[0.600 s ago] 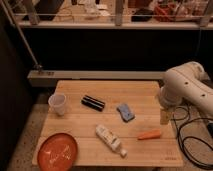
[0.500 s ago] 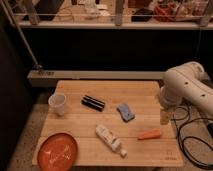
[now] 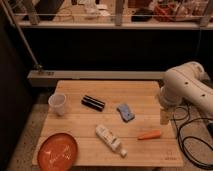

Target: Place the white sponge in the ceramic bowl

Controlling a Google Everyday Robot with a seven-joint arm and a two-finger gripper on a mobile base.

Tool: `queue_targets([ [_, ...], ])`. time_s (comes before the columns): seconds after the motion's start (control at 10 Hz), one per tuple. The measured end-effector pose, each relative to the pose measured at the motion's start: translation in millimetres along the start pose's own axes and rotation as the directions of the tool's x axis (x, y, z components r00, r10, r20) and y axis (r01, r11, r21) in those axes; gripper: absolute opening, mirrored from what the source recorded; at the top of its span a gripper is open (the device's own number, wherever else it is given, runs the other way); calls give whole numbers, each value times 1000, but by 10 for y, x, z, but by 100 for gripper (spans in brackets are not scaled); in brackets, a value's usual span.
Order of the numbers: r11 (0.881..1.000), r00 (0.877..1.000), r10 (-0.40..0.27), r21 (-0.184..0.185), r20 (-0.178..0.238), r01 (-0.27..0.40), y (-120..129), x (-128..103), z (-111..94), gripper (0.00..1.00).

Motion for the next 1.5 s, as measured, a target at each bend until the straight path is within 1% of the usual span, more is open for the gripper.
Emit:
queue_targets([
  [0.8, 1000, 1000, -1, -2, 1, 1, 5, -2, 14, 80],
  [0.9, 1000, 1000, -9, 4, -7, 9, 1, -6, -6, 80],
  [1.0, 999, 999, -38, 13, -13, 38, -16, -75, -41, 80],
  [1.1, 997, 997, -75, 20, -19, 76, -39, -208, -69, 80],
  [1.2, 995, 995, -98, 26, -26, 98, -50, -275, -84, 80],
  [1.3, 993, 993, -112, 31, -32, 113, -58, -286, -93, 80],
  [1.5, 984, 985, -168, 45, -45, 170, -82, -295, -108, 80],
])
